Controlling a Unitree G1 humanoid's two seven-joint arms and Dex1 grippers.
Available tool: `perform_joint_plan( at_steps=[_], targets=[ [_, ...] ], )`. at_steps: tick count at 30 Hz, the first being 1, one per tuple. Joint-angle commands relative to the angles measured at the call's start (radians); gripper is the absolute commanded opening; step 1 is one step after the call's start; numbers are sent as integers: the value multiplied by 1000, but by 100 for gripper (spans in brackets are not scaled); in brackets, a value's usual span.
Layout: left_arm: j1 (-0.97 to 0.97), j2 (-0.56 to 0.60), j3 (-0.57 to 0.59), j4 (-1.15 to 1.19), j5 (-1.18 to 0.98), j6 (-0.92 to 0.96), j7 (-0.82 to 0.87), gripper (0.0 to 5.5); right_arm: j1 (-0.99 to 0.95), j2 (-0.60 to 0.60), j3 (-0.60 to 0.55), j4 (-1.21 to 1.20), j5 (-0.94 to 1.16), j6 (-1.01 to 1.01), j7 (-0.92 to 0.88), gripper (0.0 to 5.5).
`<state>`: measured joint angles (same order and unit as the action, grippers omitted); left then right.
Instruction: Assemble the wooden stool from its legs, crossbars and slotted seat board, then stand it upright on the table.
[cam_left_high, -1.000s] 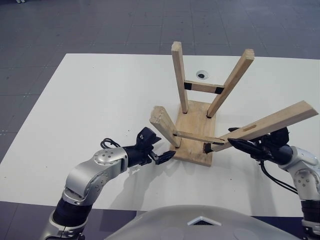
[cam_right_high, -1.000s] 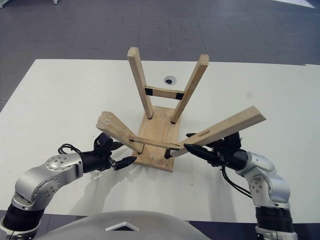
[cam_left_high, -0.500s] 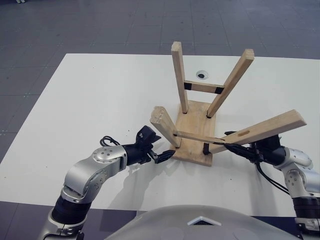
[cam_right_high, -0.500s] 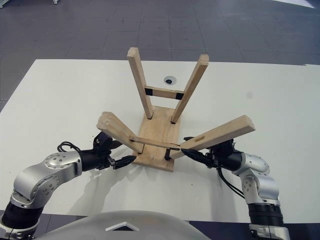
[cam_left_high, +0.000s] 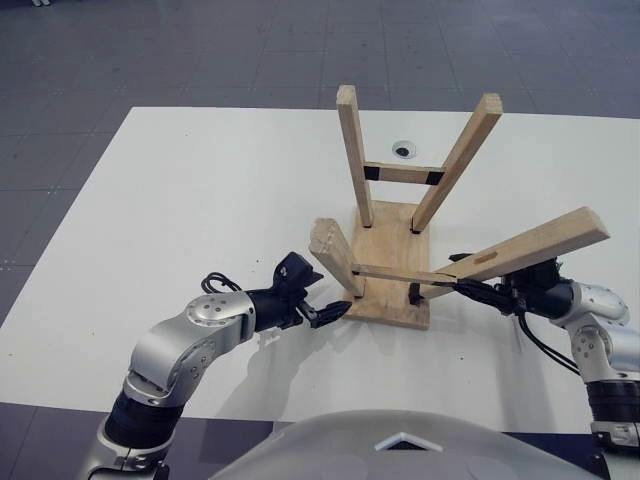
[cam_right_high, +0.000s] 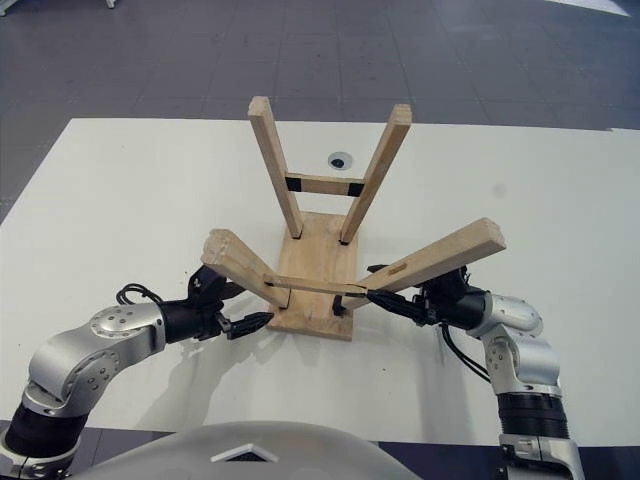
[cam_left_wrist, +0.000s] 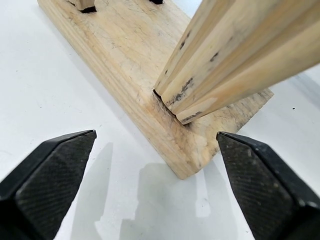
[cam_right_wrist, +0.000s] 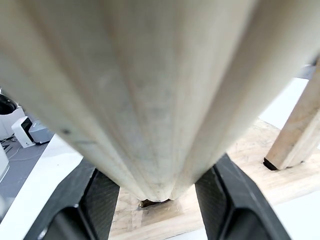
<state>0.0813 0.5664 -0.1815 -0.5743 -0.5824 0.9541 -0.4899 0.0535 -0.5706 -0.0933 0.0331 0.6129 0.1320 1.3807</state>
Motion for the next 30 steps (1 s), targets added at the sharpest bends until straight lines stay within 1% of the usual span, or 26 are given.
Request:
perform_joint_plan(
  at_steps=[1,5,12,18,22,27,30],
  targets=[
    [-11,-6,0,2,14,5,9,447,-18,-35,21,-34,-25,-14,33,202],
    [-10,-10,-2,0,14,7,12,447,-47,-57,30,-26,-33,-15,62,202],
    [-5,-16,-8,-8,14,10,17,447,-106,-60,42,11,-59,-49,87,202],
    [-4,-15,-6,-9,17,12,13,447,-82,-58,45,35,-93,-107,99,202],
    [-8,-14,-6,-8,18,11,12,447,-50,-57,65,30,-127,-170,107,202],
    [-13,-14,-7,-4,20,10,10,447,-11,-59,93,6,-133,-201,105,202],
    [-16,-15,-9,-1,22,8,10,447,-21,-71,116,31,-182,-242,92,202]
  ],
)
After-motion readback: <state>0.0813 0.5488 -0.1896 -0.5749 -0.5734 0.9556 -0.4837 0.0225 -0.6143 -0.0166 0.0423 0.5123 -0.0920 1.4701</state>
